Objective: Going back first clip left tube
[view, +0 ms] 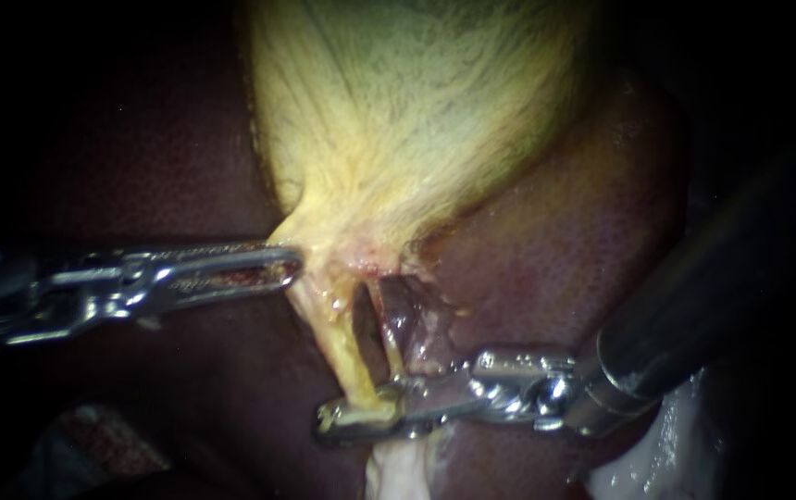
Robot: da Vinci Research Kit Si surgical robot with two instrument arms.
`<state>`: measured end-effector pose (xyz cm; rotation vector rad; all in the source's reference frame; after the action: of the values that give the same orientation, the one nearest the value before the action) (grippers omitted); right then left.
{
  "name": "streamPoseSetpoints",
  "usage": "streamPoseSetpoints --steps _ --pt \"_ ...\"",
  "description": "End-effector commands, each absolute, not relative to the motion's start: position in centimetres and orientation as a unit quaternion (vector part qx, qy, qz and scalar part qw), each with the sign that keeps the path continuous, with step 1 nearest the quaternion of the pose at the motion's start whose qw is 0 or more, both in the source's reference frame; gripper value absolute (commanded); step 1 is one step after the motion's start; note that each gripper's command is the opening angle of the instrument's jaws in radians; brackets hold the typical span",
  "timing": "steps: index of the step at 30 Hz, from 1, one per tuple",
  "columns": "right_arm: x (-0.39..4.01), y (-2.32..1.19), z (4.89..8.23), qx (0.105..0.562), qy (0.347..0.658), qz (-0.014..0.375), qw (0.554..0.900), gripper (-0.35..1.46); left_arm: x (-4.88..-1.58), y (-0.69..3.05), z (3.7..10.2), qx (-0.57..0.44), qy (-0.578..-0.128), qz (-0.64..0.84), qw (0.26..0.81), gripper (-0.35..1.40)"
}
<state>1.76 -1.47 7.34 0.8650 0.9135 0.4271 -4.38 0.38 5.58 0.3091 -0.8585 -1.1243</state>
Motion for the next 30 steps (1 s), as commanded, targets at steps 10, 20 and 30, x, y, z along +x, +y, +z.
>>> streamPoseSetpoints --steps 10,20,30 --pt "1.79 -1.47 7.32 0.401 0.424 0.199 0.787 -0.35 -4.38 0.38 5.58 0.141 -0.393 -0.514 0.749 -0.21" --pt "1.95 -1.41 7.3 0.333 0.486 0.106 0.801 0.56 -4.36 0.37 5.57 0.141 -0.393 -0.514 0.749 -0.21" --pt "1.93 -1.27 7.22 0.235 0.512 0.07 0.823 0.6 -4.37 0.35 5.54 0.141 -0.393 -0.514 0.749 -0.21"
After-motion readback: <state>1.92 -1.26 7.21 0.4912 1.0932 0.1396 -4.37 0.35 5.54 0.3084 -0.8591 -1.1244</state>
